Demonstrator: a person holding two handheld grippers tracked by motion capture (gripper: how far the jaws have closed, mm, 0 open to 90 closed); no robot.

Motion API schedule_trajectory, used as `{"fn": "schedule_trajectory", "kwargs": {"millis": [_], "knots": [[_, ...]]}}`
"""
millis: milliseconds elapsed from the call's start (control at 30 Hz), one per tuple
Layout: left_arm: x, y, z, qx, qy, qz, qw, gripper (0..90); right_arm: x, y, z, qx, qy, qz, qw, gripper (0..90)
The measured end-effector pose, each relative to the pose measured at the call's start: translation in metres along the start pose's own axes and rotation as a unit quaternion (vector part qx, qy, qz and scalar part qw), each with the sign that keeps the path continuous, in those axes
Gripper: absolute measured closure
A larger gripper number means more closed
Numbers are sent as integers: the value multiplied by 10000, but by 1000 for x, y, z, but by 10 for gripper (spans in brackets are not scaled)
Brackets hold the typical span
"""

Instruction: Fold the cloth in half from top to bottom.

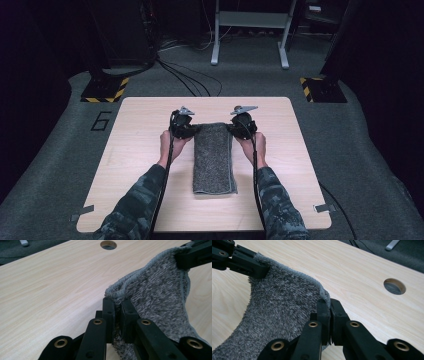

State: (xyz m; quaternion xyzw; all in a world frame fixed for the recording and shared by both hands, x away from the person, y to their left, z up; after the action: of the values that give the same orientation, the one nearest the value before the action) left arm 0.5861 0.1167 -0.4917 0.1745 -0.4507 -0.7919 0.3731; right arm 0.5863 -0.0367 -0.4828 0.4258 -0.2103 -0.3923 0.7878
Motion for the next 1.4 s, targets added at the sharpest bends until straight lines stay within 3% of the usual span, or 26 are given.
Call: {"fn": "schedule_trajectory", "kwargs": {"millis": [200, 533, 767, 1067, 1400], "knots": [[6, 3, 11, 122, -73, -77, 9999, 835, -4, 2, 13, 116, 58, 123, 9998, 880], [24, -5, 34, 330, -214, -212, 9990, 833, -27, -4, 42, 301, 195, 464, 9983, 879], [39, -23, 45, 254, -317, -348, 9986, 829, -44, -25, 55, 226, 381, 612, 9971, 877], [63, -49, 53, 62, -491, -461, 9977, 816, -52, -52, 65, 90, 504, 726, 9960, 875], [80, -87, 57, -209, -690, -389, 9966, 790, -65, -88, 73, -126, 708, 572, 9958, 870]]}}
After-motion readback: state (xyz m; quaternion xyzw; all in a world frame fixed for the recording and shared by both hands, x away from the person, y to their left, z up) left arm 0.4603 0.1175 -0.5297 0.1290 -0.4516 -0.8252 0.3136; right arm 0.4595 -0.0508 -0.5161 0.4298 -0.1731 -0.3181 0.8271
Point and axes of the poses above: each handheld gripper's, and its own axes: z roughly backward along the jaws, y roughly out of its top, x roughly to its right, the point moved 9 cm from there along -z, roughly forward along the jaws, and after that the axes turned 7 degrees about x, right-handed, at the moved point
